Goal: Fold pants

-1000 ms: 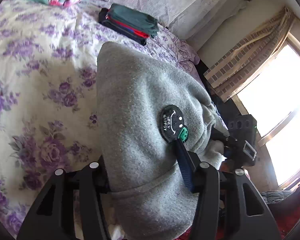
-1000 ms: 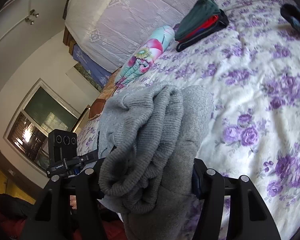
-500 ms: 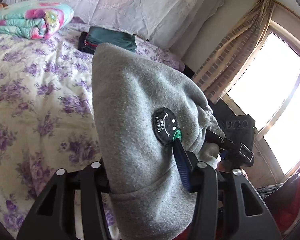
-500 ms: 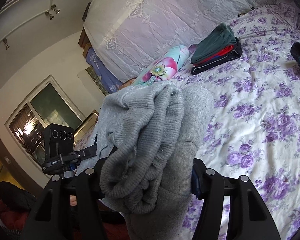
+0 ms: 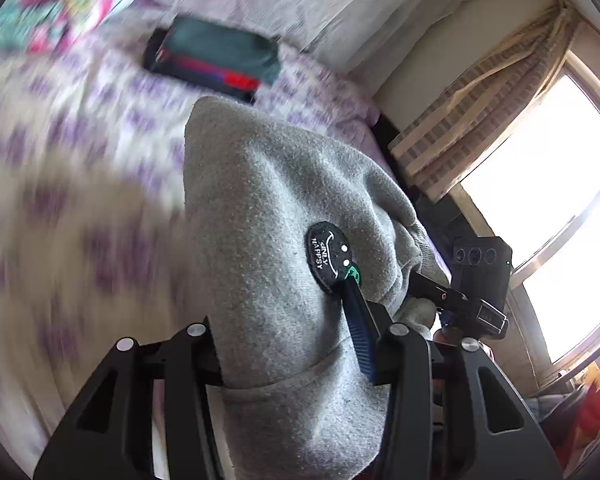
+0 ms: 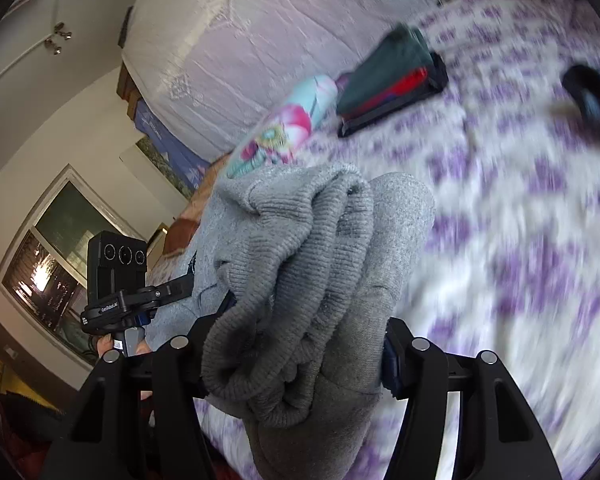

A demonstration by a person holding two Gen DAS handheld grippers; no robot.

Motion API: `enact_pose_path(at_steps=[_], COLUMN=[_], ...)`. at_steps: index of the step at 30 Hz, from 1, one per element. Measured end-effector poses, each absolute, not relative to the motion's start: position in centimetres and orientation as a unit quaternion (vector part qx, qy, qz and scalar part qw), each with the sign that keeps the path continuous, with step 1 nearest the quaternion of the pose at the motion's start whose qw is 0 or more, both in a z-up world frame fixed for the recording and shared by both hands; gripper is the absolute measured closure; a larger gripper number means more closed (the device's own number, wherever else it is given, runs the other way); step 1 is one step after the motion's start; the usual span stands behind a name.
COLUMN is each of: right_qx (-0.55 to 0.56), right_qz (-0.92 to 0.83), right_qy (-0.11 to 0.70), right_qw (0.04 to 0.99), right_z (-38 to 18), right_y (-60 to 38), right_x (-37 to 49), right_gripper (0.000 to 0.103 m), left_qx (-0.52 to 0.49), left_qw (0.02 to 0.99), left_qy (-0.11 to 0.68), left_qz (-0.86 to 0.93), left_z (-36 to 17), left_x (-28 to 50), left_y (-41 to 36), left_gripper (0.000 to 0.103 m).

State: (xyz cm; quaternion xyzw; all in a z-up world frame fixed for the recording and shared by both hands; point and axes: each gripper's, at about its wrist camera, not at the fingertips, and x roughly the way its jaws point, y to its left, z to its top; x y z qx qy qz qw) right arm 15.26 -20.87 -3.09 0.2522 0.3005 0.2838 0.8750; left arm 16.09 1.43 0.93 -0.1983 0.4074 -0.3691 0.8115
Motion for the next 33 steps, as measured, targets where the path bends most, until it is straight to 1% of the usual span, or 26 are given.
enact_pose_path(at_steps=[5, 9, 13, 16, 18, 20, 23, 25, 26, 27, 28, 29, 30, 31, 33], right_qx=[0.236, 0.219, 0.191, 0.185, 0.173, 0.172, 0.190, 0.212, 0.224, 0.225, 0.219, 0.208, 0.199, 0.199, 0.187], right_qz=[0.275, 0.264, 0.249, 0.240, 0.232, 0.223, 0.205, 0.186, 0.172, 0.150, 0.139, 0.135, 0.135, 0.137, 0.138], right_qy=[0.267, 0.250, 0.220, 0.201, 0.194, 0.197, 0.227, 0.274, 0.306, 0.336, 0.334, 0.313, 0.298, 0.297, 0.300], right_qw=[0.893, 0.905, 0.924, 0.932, 0.937, 0.939, 0.933, 0.919, 0.909, 0.902, 0.906, 0.917, 0.924, 0.924, 0.925], right_z=[1.3, 5.7, 10.5, 13.2, 14.1, 14.1, 11.7, 8.0, 5.7, 2.6, 1.0, 0.2, 0.1, 0.3, 0.6], right_y=[-22.5, -23.9, -24.6, -25.3, -25.6, -26.0, -26.7, -27.2, -27.2, -27.1, -26.9, -26.7, -26.3, -26.1, -26.0], right_x=[21.2, 28.2, 35.0, 40.8, 44.7, 48.4, 54.2, 58.6, 60.5, 62.3, 62.9, 62.9, 62.6, 62.5, 62.5], right_gripper=[0.041, 0.041, 0.041, 0.041, 0.041, 0.041, 0.041, 0.037, 0.037, 0.035, 0.029, 0.025, 0.024, 0.023, 0.022], left_qx=[-0.170, -0.167, -0.161, -0.182, -0.193, -0.207, -0.224, -0.237, -0.239, -0.238, -0.237, -0.245, -0.268, -0.289, -0.281], left_qw=[0.831, 0.839, 0.857, 0.862, 0.864, 0.865, 0.862, 0.853, 0.848, 0.844, 0.838, 0.832, 0.827, 0.824, 0.826], left_qy=[0.371, 0.361, 0.333, 0.315, 0.307, 0.304, 0.320, 0.349, 0.368, 0.392, 0.423, 0.434, 0.423, 0.406, 0.402], left_qz=[-0.377, -0.371, -0.359, -0.354, -0.349, -0.341, -0.323, -0.308, -0.296, -0.279, -0.251, -0.243, -0.256, -0.270, -0.278], left_z=[5.7, 8.7, 12.7, 14.7, 15.2, 14.7, 12.3, 9.3, 7.6, 5.4, 2.4, 0.0, -1.6, -2.3, -2.2], left_x=[22.9, 29.1, 36.0, 41.3, 44.8, 48.6, 54.2, 57.9, 59.5, 60.9, 62.5, 63.3, 63.6, 63.5, 63.3], left_y=[0.0, -0.7, -1.4, -1.6, -1.7, -1.7, -2.1, -2.3, -2.6, -2.8, -3.1, -3.0, -2.6, -1.9, -1.7], left_gripper=[0.058, 0.058, 0.058, 0.057, 0.056, 0.055, 0.054, 0.053, 0.046, 0.044, 0.044, 0.033, 0.028, 0.028, 0.028])
